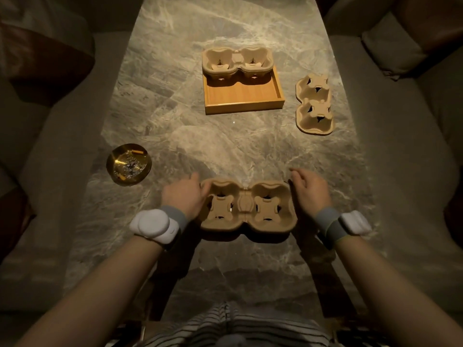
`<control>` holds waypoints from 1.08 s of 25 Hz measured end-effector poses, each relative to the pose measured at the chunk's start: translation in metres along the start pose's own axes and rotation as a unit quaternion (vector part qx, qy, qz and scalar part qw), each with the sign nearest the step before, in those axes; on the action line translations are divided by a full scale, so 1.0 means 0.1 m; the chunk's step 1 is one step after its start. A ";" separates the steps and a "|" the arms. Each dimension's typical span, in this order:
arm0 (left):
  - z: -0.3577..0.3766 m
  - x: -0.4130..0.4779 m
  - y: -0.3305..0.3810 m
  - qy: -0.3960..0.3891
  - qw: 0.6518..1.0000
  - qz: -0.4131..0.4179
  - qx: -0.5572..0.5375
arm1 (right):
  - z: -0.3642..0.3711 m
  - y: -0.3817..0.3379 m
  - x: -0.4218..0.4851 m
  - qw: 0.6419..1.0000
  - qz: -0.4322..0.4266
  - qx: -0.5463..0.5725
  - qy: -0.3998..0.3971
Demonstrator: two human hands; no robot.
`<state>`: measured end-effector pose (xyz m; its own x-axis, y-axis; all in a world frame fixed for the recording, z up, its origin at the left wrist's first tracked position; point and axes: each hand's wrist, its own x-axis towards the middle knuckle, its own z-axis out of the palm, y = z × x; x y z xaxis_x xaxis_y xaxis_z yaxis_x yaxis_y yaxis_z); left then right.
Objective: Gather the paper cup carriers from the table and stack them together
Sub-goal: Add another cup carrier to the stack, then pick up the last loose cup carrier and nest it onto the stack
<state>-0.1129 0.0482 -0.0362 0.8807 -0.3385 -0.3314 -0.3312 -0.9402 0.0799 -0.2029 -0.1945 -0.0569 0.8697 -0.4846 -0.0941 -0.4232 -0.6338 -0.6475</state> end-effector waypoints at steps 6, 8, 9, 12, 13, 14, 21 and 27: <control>-0.23 0.88 0.99 -0.053 0.987 0.049 -0.147 | -0.44 0.26 0.82 0.991 0.131 0.006 0.031; -0.28 1.22 1.43 -0.076 0.973 0.043 -0.214 | -0.56 0.36 1.14 0.984 0.175 0.015 0.035; -0.30 1.37 1.61 -0.085 0.967 0.042 -0.237 | -0.58 0.40 1.28 0.981 0.192 0.023 0.032; -0.34 1.83 2.13 -0.114 0.958 0.035 -0.260 | -0.63 0.53 1.73 0.970 0.238 0.039 0.011; -0.33 1.87 2.21 -0.125 0.955 0.030 -0.268 | -0.62 0.52 1.79 0.968 0.246 0.044 -0.002; -0.32 1.93 2.30 -0.133 0.949 0.024 -0.286 | -0.60 0.53 1.85 0.966 0.252 0.054 -0.012; -0.20 2.34 2.69 -0.135 0.929 -0.038 -0.344 | -0.51 0.79 2.22 0.964 0.253 0.083 -0.004; -0.13 2.42 2.57 -0.247 0.785 -0.130 -0.553 | -0.53 0.83 2.16 0.891 0.324 0.318 0.016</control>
<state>0.0190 -0.2761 -0.0835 0.5406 -0.3292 -0.7742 0.5757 -0.5264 0.6257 -0.0638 -0.3832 -0.0908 0.4840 -0.6472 -0.5889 -0.5951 0.2499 -0.7638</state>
